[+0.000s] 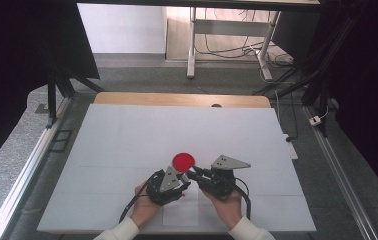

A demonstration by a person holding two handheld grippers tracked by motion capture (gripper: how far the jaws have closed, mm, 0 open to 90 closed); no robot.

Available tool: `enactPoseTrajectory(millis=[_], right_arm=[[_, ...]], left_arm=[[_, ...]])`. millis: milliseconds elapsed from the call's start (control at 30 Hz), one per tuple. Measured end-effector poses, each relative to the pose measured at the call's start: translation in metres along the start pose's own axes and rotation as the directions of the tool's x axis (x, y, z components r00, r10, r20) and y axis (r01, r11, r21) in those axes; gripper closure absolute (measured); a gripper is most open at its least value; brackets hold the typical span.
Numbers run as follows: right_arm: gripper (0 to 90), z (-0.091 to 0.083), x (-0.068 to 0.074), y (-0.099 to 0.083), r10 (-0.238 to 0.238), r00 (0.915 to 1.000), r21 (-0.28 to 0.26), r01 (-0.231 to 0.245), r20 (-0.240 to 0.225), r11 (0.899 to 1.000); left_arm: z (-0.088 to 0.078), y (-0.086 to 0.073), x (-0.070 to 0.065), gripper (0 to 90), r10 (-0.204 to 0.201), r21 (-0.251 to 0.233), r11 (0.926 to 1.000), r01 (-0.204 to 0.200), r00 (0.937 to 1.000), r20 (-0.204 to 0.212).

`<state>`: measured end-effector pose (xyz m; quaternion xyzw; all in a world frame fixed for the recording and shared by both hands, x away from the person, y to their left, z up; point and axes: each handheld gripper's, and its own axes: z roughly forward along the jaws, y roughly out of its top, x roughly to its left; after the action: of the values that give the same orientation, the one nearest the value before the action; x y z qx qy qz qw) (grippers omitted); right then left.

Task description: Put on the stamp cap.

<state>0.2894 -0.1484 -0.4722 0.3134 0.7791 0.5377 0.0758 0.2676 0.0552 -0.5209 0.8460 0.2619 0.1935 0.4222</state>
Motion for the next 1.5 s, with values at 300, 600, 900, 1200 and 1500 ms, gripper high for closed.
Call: enactPoseTrajectory(millis=[300,600,900,1200,1500], right_arm=[[75.0,0.0015,0.0013,-0.0015,0.013,0.9999,0.003,-0.013,0.006,1.0],[74.9,0.0025,0.0024,-0.0024,0.047,0.9988,0.003,-0.047,0.013,0.999],[74.8,0.0033,0.0045,-0.0031,0.068,0.9969,0.012,-0.069,0.04,0.998],[74.8,0.0044,0.0051,-0.0036,0.076,0.9962,0.016,-0.077,0.043,0.997],[75.0,0.0052,0.0048,-0.0045,0.086,0.9957,0.024,-0.087,0.033,0.996]], left_arm=[[0.0003,0.0001,-0.0011,64.5,0.004,0.003,1.0,-0.004,1.0,0.0],[0.0004,0.0001,-0.0024,64.6,0.014,0.005,0.9999,-0.014,0.9996,-0.025],[0.0005,0.0,-0.0036,64.5,0.025,0.011,0.9996,-0.024,0.9992,-0.031],[0.0004,0.0004,-0.0057,64.6,0.033,0.011,0.9994,-0.033,0.9982,-0.05],[-0.0001,0.0005,-0.0063,65.0,0.045,0.021,0.9988,-0.043,0.9974,-0.056]])
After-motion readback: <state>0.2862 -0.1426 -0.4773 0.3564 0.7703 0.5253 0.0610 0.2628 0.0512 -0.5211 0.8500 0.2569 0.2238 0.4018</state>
